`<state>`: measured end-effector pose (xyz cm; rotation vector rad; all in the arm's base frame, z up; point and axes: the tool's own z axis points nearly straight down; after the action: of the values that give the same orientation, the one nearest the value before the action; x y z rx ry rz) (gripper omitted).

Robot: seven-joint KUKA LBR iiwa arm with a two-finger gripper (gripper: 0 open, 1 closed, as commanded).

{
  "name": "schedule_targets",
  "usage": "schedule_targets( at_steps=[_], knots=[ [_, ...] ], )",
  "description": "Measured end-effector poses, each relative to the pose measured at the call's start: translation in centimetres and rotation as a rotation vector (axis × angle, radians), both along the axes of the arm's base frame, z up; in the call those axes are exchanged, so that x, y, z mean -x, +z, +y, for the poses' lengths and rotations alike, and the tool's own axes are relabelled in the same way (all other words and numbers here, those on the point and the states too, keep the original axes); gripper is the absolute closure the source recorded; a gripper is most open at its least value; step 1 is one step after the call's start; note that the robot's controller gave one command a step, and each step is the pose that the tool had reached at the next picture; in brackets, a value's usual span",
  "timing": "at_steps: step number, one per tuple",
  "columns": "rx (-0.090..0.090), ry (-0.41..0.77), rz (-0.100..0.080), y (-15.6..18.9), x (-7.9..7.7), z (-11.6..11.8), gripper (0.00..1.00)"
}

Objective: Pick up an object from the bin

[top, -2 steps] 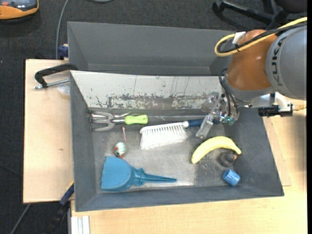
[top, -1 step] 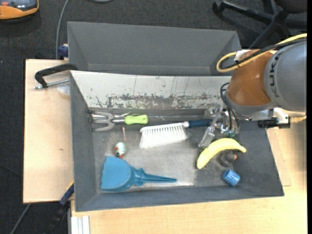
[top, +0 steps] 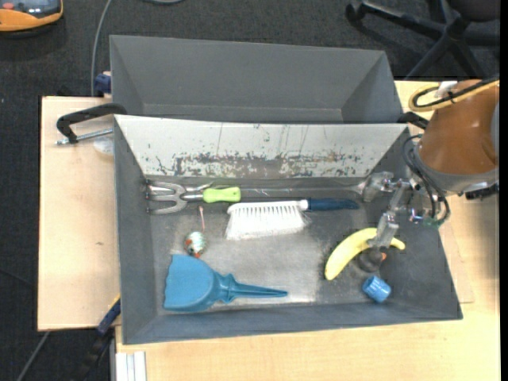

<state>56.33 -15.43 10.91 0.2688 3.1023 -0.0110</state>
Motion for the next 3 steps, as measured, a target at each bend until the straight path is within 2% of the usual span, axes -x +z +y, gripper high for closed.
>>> schedule_targets(
  at_steps=[1,2,3],
  knots=[
    [-0.001,0.04,0.005,-4.1,4.8,1.5,0.0],
    [0.001,0.039,-0.002,-3.8,4.4,1.4,1.0],
    [0.004,0.072,-0.019,5.0,-0.2,3.2,1.0]
  ],
)
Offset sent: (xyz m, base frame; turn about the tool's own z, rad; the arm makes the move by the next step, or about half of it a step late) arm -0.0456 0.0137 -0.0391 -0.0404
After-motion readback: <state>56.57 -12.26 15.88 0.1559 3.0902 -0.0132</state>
